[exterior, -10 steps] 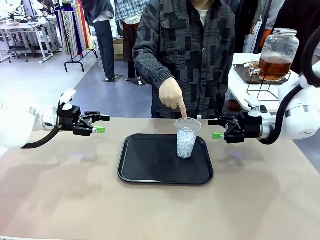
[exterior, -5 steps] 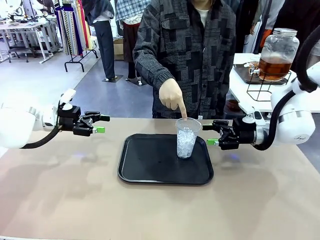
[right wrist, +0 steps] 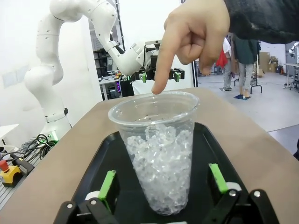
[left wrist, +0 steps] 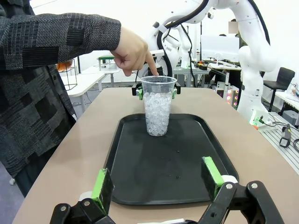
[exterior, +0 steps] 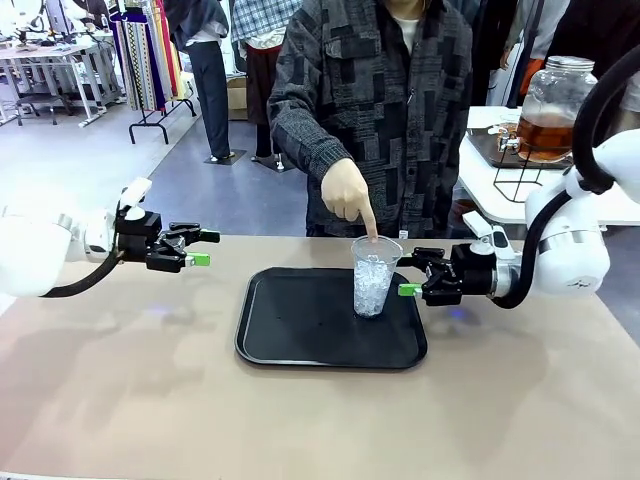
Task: Pour the drink into the iced cup.
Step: Pick up the iced cup indicated by the human and present it to them.
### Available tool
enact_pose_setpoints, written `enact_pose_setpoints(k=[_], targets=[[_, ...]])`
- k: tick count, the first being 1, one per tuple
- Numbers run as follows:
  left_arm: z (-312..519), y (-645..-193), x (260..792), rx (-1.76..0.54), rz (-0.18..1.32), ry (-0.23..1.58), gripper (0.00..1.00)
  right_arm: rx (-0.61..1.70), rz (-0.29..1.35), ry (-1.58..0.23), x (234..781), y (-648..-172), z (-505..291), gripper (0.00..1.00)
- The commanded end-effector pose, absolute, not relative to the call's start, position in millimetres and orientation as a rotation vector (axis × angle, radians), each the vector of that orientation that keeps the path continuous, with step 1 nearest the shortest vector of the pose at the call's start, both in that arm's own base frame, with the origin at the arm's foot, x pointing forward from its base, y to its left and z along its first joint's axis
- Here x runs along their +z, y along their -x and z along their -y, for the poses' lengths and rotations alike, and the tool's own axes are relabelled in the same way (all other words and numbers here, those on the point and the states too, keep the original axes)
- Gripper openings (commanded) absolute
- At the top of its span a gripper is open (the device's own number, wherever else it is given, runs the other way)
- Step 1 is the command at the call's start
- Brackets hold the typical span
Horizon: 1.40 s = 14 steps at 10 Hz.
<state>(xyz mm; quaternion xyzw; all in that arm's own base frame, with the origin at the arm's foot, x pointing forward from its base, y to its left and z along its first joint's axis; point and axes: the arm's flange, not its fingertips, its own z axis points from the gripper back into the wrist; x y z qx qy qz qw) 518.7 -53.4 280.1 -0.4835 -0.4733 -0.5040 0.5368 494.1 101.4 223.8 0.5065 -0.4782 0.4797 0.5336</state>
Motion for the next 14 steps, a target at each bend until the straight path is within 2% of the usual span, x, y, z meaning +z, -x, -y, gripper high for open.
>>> enact_pose_setpoints(k=[1,14], targets=[[54,-518,282,-1.201,1.128,1.148,1.00,1.163,1.156,-1.186,221,-500,-116,1.00],[54,-518,282,-1.201,1.128,1.148,1.00,1.180,1.108,-1.209,214,-508,-162,1.00]])
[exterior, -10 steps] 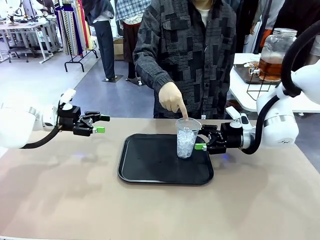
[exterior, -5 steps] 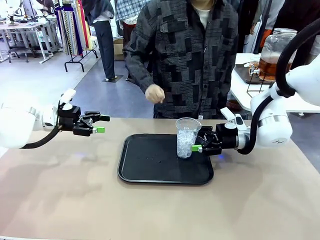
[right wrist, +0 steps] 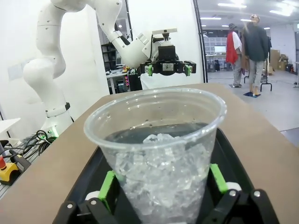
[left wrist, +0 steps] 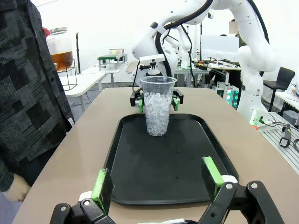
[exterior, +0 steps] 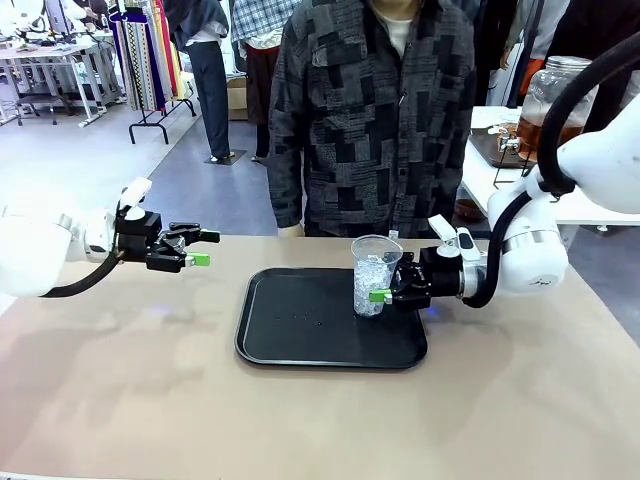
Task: Pour the drink into the iced cup.
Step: Pick up the iced cup indicated by the human and present it to them.
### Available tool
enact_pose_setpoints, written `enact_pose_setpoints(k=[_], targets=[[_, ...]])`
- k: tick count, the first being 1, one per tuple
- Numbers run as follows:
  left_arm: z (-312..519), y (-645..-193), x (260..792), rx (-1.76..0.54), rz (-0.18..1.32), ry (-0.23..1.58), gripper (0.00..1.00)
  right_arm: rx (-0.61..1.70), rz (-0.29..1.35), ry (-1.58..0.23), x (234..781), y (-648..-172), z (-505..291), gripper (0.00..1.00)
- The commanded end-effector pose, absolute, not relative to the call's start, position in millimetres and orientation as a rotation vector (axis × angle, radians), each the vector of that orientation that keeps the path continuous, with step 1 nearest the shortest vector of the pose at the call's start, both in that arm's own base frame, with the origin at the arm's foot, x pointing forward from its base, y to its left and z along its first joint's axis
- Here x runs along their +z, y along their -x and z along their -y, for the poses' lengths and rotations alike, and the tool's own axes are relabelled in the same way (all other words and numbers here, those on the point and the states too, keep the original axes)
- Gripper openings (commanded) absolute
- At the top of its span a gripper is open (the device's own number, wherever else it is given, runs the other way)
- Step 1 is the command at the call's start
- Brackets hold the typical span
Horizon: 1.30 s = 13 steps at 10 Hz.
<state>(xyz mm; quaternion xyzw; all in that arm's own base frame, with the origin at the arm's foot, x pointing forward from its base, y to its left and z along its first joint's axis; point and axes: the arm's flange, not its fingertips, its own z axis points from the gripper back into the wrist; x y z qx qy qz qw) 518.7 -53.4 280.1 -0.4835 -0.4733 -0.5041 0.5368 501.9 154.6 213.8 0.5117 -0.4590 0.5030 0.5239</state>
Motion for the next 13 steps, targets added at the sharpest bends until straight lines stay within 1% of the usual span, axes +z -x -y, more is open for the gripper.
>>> enact_pose_setpoints(k=[1,2,7,8,12,13], targets=[[54,-518,282,-1.201,1.128,1.148,1.00,1.185,1.095,-1.231,214,-507,-162,0.98],[54,-518,282,-1.201,1.128,1.148,1.00,1.192,1.111,-1.223,214,-506,-162,0.78],[54,-518,282,-1.201,1.128,1.148,1.00,1.184,1.058,-1.254,215,-506,-162,0.78],[54,-518,282,-1.201,1.128,1.148,1.00,1.181,1.063,-1.253,215,-506,-160,0.59],[54,-518,282,-1.201,1.128,1.148,1.00,1.171,1.076,-1.284,221,-508,-156,0.59],[54,-518,282,-1.201,1.128,1.148,1.00,1.175,1.097,-1.286,231,-510,-152,0.59]])
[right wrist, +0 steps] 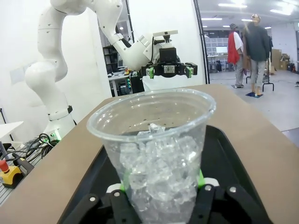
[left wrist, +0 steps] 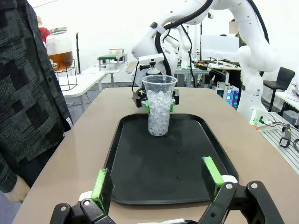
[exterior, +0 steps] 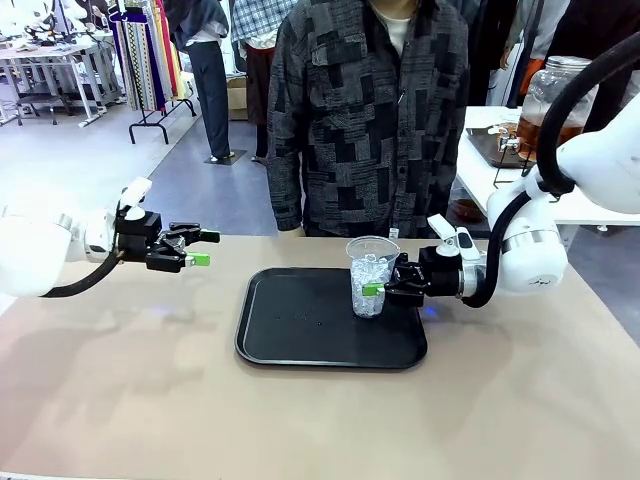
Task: Pour the drink into the iced cup.
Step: Pick up the iced cup indicated by the human and present it to them.
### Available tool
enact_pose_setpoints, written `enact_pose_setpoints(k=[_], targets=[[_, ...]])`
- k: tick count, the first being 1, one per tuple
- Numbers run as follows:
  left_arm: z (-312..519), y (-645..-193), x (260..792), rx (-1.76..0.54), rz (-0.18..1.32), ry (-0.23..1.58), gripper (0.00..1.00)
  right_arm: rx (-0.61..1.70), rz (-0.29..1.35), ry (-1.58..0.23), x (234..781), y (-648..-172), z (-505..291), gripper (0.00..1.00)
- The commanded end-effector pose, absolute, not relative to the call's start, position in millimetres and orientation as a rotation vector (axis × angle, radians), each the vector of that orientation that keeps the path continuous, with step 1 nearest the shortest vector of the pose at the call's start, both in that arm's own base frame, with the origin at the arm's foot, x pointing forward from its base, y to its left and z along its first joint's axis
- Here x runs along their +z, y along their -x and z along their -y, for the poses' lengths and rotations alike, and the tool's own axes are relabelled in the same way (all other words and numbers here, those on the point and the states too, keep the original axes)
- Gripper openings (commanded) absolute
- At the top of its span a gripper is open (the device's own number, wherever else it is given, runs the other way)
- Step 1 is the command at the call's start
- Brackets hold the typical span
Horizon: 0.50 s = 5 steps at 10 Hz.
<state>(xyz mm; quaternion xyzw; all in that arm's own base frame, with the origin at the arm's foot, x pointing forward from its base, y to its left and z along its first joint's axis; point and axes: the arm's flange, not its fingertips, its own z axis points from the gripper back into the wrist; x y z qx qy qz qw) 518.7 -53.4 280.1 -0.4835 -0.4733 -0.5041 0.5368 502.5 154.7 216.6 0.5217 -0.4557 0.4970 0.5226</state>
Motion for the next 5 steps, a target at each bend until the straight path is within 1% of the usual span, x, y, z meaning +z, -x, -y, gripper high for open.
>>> enact_pose_setpoints(k=[1,2,3,5], targets=[[54,-518,282,-1.201,1.128,1.148,1.00,1.181,1.118,-1.289,248,-513,-147,0.59],[54,-518,282,-1.201,1.128,1.148,1.00,1.173,1.110,-1.329,270,-520,-140,0.59],[54,-518,282,-1.201,1.128,1.148,1.00,1.182,1.100,-1.312,297,-527,-133,0.59],[54,-518,282,-1.201,1.128,1.148,1.00,1.173,1.034,-1.344,338,-543,-123,0.59]])
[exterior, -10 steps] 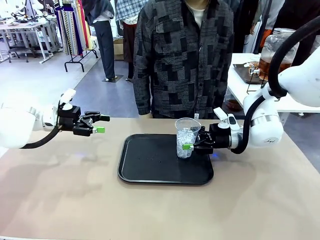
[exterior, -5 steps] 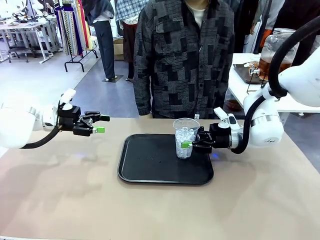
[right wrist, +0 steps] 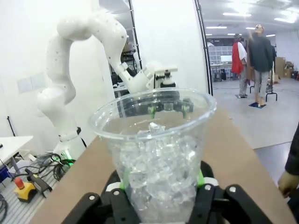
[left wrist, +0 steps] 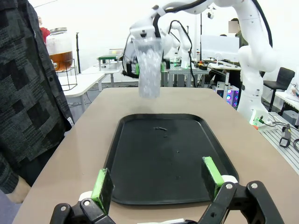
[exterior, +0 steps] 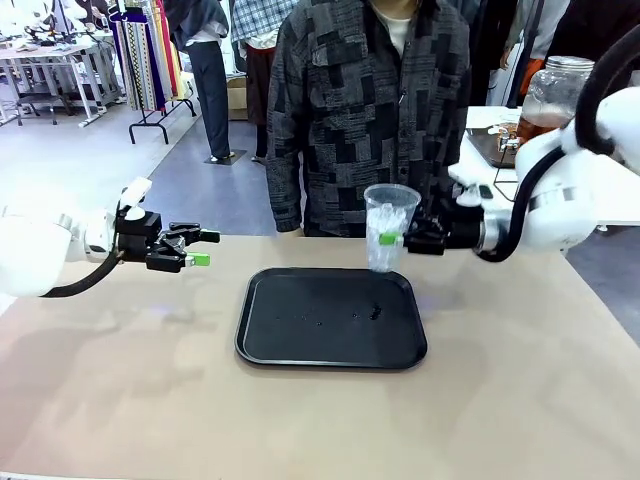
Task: Pour the drink into the iced cup.
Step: Pick up the iced cup indicated by the human and present it to them, then open the gripper to release the iced cup you were holding.
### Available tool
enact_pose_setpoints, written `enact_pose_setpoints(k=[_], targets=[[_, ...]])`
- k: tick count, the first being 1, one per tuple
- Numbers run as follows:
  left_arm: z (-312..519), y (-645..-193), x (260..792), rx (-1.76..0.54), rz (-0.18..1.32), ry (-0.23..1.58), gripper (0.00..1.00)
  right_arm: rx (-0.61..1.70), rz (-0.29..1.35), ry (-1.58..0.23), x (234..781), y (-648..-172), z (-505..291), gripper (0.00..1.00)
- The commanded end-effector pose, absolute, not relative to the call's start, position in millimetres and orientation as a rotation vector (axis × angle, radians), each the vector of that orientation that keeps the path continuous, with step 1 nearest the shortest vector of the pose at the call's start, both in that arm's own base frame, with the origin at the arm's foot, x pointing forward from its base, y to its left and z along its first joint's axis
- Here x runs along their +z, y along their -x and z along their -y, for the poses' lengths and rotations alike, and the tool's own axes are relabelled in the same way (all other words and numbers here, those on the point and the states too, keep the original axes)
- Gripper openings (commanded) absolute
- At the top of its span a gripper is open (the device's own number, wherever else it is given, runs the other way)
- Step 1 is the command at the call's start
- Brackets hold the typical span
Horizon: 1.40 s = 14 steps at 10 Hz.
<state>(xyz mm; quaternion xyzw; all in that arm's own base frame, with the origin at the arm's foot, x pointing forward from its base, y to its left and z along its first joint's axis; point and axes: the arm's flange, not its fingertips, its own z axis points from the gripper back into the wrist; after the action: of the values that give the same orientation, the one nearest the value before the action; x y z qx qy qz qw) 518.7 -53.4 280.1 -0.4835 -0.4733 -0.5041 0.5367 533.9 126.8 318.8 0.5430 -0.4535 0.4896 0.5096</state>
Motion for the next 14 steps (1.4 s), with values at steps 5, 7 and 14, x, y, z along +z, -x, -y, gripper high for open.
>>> enact_pose_setpoints(k=[5,7,14], targets=[[54,-518,282,-1.201,1.128,1.148,1.00,1.165,1.026,-1.308,374,-558,-117,0.59],[54,-518,282,-1.201,1.128,1.148,1.00,1.165,1.026,-1.308,374,-558,-117,0.59],[54,-518,282,-1.201,1.128,1.148,1.00,1.165,1.026,-1.308,374,-558,-117,0.59]])
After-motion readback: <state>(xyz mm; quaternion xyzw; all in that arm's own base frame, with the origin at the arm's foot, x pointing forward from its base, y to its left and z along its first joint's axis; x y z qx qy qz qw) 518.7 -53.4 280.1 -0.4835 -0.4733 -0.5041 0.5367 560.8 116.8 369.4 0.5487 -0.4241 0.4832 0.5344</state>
